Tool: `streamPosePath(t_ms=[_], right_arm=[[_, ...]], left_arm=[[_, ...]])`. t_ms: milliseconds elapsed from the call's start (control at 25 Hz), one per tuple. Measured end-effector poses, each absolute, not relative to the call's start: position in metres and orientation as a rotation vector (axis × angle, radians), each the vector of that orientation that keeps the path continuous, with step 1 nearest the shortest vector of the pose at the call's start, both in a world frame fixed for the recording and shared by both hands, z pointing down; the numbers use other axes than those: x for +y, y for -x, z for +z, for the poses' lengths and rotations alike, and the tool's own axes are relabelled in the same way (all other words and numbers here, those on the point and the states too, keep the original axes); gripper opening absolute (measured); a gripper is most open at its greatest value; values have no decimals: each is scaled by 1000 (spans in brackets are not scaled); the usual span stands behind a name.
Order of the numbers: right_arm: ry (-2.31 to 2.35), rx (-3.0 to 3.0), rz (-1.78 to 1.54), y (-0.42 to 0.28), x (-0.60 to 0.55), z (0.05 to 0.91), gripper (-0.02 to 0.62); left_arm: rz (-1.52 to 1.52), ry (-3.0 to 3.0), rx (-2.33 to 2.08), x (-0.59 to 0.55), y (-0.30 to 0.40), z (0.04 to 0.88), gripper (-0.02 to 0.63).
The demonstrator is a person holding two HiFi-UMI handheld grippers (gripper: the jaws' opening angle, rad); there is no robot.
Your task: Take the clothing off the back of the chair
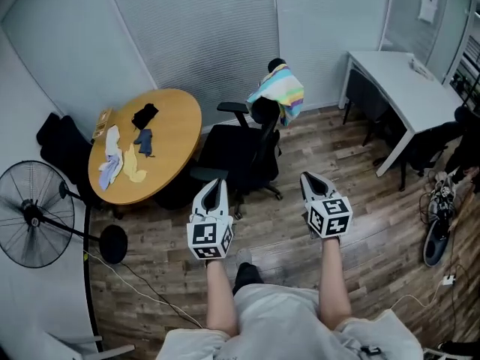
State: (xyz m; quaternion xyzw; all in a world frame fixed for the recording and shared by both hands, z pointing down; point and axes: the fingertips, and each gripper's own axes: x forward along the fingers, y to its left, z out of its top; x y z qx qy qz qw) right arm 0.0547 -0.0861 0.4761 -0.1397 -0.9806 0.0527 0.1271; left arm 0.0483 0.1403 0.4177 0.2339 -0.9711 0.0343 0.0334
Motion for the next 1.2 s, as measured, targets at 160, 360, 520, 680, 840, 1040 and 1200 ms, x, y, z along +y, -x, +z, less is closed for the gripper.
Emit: streamPosePath(t_ms=[160,360,520,680,840,1040,1200], right_arm=[[248,-2839,1,-16,-89,477,23],[182,-2880,31,17,-91,465,23],[67,-2862,18,44,-91,471,23],[-8,-2873,62,65,-84,472,23],[-37,-2937,183,82,-78,464,23],[-107,-2977,264,85,-86,453,23],[-156,-2923,243,87,-92,467,23]], left_arm=[[52,-797,-2959,146,10,418,29],[-40,-899,-2923,147,64,427,29],[-72,-964,-2895,153,108,432,29],[-96,-1027,-2867,163,145,436,29],[-194,-1072,-2857,171,175,437,28],[-147,-1152,-2830,166,193,433,29],[-140,-1177,-2815,167,202,435,28]])
